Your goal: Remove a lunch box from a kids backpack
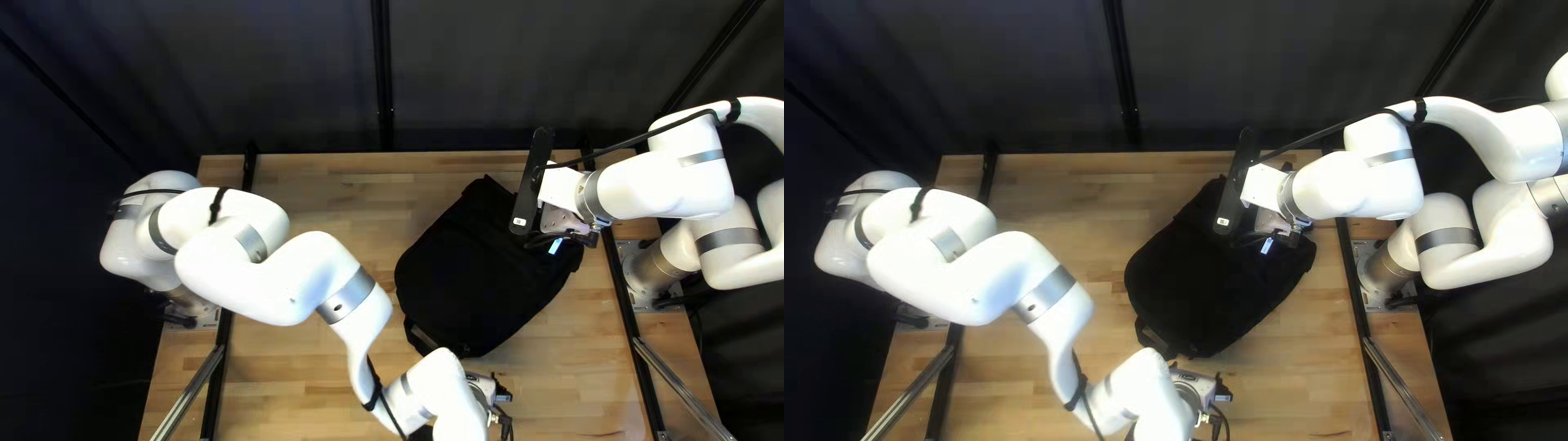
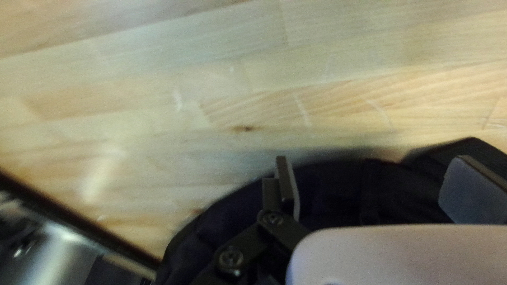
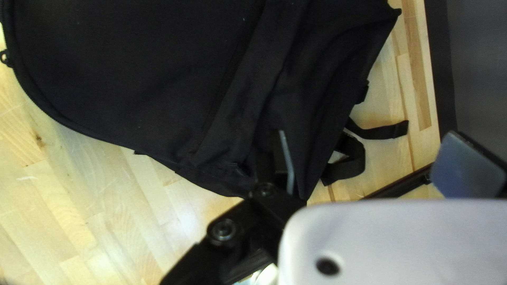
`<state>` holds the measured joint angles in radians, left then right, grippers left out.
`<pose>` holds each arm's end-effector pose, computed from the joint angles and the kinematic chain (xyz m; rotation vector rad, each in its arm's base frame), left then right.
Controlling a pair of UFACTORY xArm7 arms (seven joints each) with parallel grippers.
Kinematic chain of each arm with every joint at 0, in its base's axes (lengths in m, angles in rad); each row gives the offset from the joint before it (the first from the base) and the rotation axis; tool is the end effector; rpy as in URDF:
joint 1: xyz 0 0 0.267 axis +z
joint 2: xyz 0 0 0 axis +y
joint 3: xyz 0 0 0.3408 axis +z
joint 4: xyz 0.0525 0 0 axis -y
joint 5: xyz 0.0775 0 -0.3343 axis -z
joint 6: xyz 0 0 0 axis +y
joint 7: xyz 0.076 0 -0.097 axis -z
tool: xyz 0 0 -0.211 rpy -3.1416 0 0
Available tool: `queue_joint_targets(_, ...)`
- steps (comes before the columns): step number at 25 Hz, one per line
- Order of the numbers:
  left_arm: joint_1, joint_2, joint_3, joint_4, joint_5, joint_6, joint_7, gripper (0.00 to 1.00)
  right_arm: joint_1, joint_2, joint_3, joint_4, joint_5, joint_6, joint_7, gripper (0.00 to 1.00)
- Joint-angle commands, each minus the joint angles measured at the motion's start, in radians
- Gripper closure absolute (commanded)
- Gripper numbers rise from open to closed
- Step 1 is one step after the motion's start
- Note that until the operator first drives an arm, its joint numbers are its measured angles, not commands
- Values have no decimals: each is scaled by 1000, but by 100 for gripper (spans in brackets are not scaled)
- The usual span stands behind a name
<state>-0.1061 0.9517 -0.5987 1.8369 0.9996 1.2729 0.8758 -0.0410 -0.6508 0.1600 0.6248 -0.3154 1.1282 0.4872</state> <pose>0.6516 -0.1913 0.0262 -1.6541 2.1682 0.3281 0.3071 -0.0499 0.2704 2.7591 -0.3847 0.3385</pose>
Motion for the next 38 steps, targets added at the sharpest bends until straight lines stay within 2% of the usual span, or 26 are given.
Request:
queue_joint_targets(1,14,8,2,9,-25,41,37,0,0,0,0,0,0,0,0,0)
queue_joint_targets(10,7,19,9,42,-63,149,69,0,0,0,0,0,0,0,0,0)
queue_joint_targets(18,18,-8,6,-11,-91,187,32,0,0,0,0,0,0,0,0,0)
queue_joint_targets(22,13,-4,8,-7,-95,195,24,0,0,0,0,0,0,0,0,0)
queue_joint_targets(28,13,-3,9,-10,-93,186,11,0,0,0,0,0,0,0,0,0)
queue_joint_targets(38,29,-1,15,-12,-44,85,5,0,0,0,0,0,0,0,0,0)
